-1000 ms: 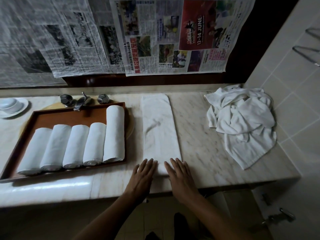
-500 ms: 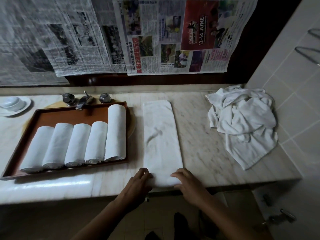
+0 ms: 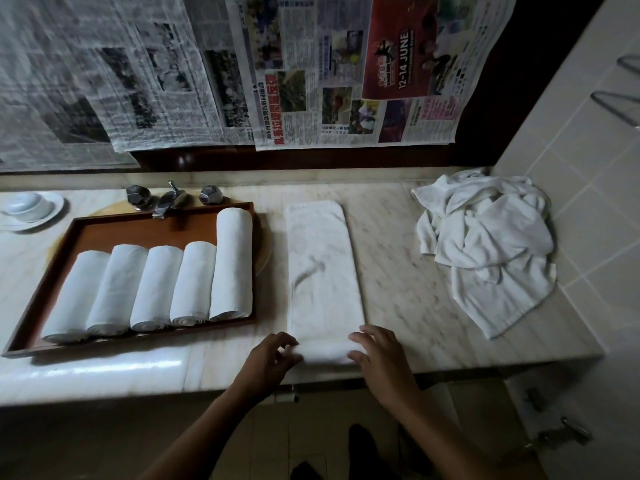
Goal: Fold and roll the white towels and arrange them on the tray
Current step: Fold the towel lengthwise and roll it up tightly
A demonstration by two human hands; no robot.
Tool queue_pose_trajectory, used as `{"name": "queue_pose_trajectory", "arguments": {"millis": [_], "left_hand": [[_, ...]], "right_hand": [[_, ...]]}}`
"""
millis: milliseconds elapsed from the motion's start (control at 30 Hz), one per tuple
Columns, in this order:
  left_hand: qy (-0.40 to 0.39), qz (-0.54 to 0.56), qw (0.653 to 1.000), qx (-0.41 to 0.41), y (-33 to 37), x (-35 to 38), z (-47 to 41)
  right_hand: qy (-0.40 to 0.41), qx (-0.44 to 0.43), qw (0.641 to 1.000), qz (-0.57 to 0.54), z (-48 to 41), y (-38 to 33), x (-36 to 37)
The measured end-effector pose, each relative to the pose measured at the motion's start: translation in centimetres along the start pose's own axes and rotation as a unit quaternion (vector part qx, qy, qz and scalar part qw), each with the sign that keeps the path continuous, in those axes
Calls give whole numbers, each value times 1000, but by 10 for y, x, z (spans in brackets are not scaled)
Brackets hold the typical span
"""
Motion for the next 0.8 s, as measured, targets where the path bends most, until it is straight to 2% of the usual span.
{"name": "queue_pose_trajectory", "arguments": {"millis": [100,200,300,400,467,667,800], "left_hand": [[10,-2,1000,-19,-1,-4,-7],[28,-20,999,-28,1,-7,-9],[90,-173,979,58,21,-3,0],[48,-301,943,134,48,25,3],[23,-334,933,129,46,29,-4],[1,-330,938,102,22,16,-6],[-26,-290,952,91,17,18,7]], "right_hand": [[10,-76,991,109,14,-36,16],[-9,-76,987,138,24,-38,36],[-16,-64,988,139,25,-34,41],[-21,-66,987,144,22,-37,40],[-40,-63,985,157,18,-35,41],[-67,-80,979,173,3,-29,33],[-84,-105,978,161,7,-31,30]]}}
Point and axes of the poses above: each hand's wrist, its own z-axis away from the middle knuckle, its own x-axis out of the palm, y = z × x, the point moved 9 cm from there along -z, towards the middle knuckle, and after that the axes turned 8 degrees about -y, right-handed, at the moved point
